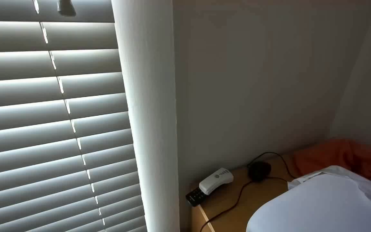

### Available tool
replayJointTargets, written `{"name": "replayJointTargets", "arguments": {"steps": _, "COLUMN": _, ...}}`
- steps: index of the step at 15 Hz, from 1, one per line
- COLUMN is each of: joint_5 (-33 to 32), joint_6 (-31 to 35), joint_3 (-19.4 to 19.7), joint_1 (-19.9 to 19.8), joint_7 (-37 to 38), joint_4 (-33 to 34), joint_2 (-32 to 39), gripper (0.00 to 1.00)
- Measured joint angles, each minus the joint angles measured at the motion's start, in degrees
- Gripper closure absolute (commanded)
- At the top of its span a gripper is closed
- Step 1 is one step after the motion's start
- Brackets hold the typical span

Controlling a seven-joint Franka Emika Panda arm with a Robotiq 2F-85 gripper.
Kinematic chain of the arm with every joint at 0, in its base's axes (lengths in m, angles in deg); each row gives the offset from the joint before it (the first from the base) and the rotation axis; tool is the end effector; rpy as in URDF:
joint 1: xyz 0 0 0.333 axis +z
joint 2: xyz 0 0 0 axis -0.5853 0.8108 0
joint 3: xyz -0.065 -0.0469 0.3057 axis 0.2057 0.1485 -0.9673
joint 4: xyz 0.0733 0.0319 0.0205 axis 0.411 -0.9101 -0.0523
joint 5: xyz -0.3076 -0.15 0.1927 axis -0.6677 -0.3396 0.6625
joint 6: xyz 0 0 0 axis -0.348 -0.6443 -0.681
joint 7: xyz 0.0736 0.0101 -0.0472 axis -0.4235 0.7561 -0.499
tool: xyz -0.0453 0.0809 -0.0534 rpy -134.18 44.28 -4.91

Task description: Put the orange packet in the white bin then place the bin upright.

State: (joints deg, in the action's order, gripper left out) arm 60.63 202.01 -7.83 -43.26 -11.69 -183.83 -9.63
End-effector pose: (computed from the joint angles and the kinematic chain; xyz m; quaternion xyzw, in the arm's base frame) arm 0.3935 -0.0799 0.3989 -0.9913 0.1263 -0.0375 0.0071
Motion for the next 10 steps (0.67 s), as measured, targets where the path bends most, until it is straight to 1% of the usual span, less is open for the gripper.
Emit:
{"name": "replayJointTargets", "arguments": {"steps": 8, "joint_5": 0.0, "joint_6": 0.0, "joint_3": 0.1, "joint_1": 0.0, "joint_7": -0.5, "joint_4": 0.0, "joint_2": 0.0, "gripper": 0.00}}
{"name": "replayJointTargets", "arguments": {"steps": 10, "joint_5": 0.0, "joint_6": 0.0, "joint_3": 1.3, "joint_1": -0.2, "joint_7": -1.9, "joint_4": 0.1, "joint_2": 0.4, "gripper": 0.00}}
